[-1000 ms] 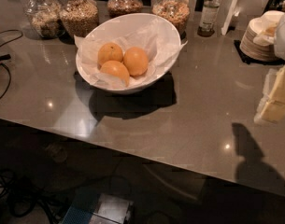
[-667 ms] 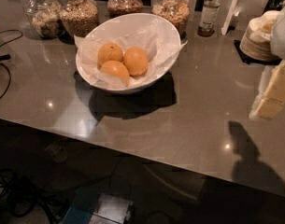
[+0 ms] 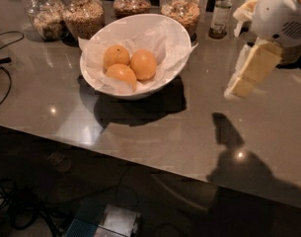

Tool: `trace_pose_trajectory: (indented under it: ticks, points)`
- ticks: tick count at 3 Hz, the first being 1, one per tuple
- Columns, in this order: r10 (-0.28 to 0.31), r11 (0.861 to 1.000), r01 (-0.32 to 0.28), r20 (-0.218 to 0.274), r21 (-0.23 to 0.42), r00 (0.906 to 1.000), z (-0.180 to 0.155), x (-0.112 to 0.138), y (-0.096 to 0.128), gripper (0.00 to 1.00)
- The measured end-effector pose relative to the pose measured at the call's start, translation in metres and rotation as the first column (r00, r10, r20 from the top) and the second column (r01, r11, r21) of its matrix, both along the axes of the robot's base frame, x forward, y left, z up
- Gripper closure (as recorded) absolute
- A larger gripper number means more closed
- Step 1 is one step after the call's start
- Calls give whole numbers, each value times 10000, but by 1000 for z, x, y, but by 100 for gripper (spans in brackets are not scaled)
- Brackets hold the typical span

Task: Pick orange from white bowl

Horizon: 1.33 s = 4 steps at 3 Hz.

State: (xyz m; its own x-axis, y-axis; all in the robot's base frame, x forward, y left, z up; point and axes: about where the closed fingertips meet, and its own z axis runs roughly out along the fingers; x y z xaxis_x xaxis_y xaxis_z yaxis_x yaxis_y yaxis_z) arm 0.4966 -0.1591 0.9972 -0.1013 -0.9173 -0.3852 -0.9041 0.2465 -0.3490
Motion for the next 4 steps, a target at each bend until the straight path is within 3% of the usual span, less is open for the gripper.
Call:
trace_pose_trajectory:
  ticks: [2,3,4]
  points:
    - [1198,9922,-1216,581,285,9911,29,51,68,0]
    - [2011,9795,-2014,742,-46,9767,40,73,111,0]
    - [2908,9552,-2845,822,-812,9532,45,89,149,0]
